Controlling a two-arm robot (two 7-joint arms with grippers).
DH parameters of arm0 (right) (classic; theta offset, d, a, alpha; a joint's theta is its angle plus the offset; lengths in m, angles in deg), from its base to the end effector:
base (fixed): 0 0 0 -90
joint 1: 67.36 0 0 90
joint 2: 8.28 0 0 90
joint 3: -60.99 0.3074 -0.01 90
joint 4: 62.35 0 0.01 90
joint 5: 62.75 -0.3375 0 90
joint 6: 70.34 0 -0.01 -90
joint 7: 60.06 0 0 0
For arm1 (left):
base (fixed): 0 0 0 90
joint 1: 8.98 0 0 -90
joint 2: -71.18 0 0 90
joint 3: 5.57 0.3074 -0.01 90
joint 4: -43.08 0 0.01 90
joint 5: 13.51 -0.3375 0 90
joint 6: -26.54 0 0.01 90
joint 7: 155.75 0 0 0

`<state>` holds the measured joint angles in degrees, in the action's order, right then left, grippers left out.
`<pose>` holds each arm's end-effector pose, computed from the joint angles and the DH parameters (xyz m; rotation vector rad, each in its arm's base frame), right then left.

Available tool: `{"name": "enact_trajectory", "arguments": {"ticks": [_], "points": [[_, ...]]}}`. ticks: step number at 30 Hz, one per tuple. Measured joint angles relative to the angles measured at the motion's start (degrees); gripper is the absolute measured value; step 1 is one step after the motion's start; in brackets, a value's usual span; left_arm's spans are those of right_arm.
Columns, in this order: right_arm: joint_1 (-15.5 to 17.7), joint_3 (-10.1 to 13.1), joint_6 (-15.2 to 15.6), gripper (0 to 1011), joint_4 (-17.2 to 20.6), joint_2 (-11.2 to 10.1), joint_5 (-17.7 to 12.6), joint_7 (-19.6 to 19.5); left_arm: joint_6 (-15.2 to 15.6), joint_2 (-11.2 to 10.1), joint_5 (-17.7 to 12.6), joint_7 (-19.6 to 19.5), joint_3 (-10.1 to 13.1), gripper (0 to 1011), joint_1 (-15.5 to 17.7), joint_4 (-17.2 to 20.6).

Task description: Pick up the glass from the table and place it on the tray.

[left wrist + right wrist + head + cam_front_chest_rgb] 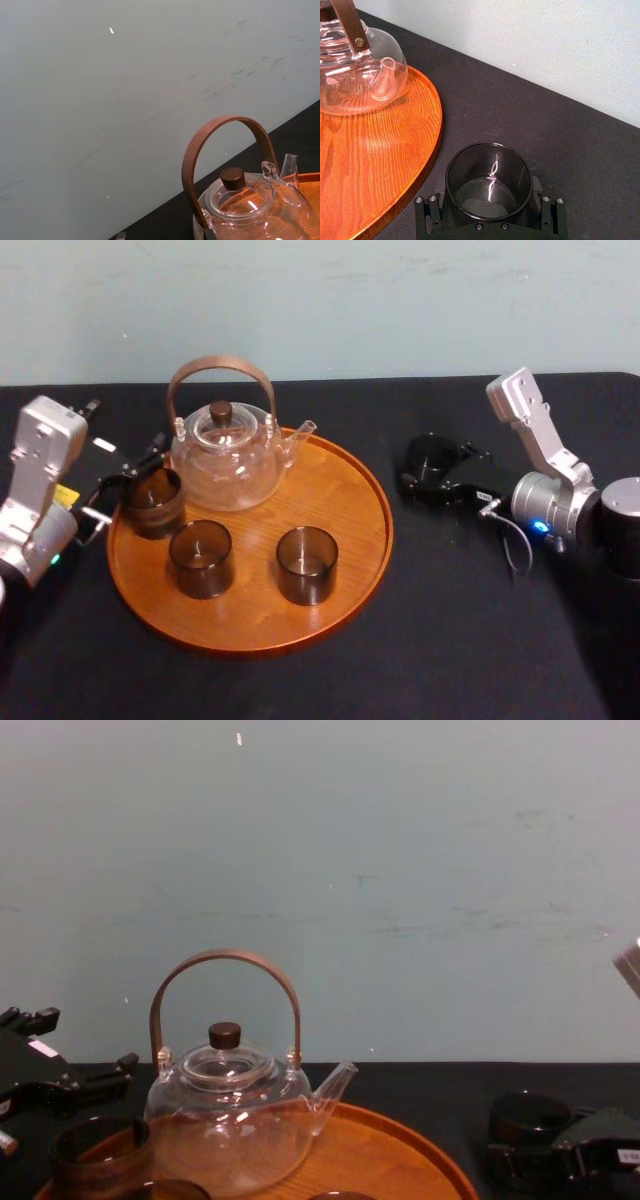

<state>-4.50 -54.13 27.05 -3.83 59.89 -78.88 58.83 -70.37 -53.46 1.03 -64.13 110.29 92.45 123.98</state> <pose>0.4747 -0.0666 -0.3300 -0.4032 0.1332 -0.8992 0.3880 0.0850 -0.3218 0.3044 -0.2851 1.2479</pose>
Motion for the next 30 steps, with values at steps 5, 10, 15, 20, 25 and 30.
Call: {"name": "enact_trajectory", "arguments": {"ticks": [5,10,15,20,25,30], "points": [[-0.2,-0.1,0.0,1002,-0.2,0.2,0.5,-0.1,0.0,0.0,0.0,0.0,0.0,1001,0.0,0.0],[-0.2,-0.1,0.0,1002,-0.2,0.2,0.5,-0.1,0.0,0.0,0.0,0.0,0.0,1002,0.0,0.0],[-0.2,-0.1,0.0,978,-0.2,0.2,0.4,-0.1,0.0,0.0,0.0,0.0,0.0,1001,0.0,0.0],[-0.2,-0.1,0.0,904,-0.2,0.1,0.3,-0.1,0.0,0.0,0.0,0.0,0.0,1001,0.0,0.0],[-0.1,0.0,0.0,904,-0.1,0.1,0.3,-0.1,0.0,0.0,0.0,0.0,0.0,1001,0.0,0.0],[-0.1,0.0,0.0,904,-0.1,0.1,0.2,-0.1,0.0,0.0,0.0,0.0,0.0,1001,0.0,0.0]]}}
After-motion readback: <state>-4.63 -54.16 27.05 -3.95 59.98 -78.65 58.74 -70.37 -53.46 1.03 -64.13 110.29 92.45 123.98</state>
